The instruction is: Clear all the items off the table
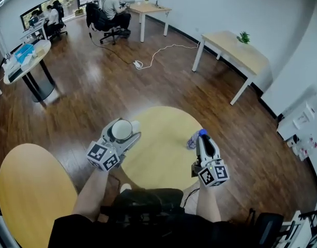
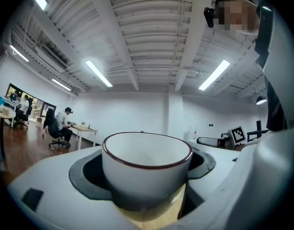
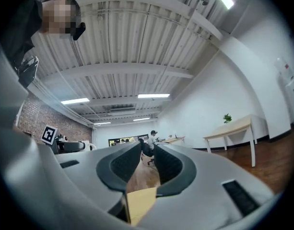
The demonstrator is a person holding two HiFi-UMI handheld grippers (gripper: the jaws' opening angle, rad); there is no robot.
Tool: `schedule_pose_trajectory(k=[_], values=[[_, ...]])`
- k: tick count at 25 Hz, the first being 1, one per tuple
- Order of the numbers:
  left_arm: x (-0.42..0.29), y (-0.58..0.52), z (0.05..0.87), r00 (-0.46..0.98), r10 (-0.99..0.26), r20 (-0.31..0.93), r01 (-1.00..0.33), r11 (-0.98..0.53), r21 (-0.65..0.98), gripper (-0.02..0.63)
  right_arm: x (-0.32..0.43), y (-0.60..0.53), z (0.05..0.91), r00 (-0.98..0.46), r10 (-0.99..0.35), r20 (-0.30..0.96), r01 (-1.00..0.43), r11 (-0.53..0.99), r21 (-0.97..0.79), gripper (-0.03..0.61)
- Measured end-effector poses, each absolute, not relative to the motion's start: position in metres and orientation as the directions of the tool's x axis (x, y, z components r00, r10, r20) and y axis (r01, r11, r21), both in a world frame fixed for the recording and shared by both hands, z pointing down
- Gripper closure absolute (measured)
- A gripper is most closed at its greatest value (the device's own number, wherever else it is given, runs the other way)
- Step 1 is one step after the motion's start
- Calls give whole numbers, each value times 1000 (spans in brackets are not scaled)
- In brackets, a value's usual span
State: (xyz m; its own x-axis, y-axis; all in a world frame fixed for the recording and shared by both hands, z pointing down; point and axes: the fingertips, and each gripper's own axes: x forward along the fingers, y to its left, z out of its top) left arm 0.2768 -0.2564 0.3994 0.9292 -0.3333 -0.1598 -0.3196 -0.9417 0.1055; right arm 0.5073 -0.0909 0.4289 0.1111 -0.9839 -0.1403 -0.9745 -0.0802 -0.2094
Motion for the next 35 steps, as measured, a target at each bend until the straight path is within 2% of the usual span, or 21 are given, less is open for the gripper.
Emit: schedule_pose_trajectory(k=[11,18,27,35], values=[[320,-267,428,974,-207,-96,-188,-966,176,198,509,-73,441,218,-972,-89,-956,-195,-218,485],[334,-272,470,991,-132,6,-130,-968,215,198,503,-79,483,252,-967,35,-939,-253,-233,485],[336,-288,556,988,-104,116,-136,-938,320,198,479,-100,566,223,-947,230,-913,-285,-292,485],[352,-297,607,975,-92,201,-157,-927,341,198,462,-125,602,151,-949,277,-897,-249,-364,485]])
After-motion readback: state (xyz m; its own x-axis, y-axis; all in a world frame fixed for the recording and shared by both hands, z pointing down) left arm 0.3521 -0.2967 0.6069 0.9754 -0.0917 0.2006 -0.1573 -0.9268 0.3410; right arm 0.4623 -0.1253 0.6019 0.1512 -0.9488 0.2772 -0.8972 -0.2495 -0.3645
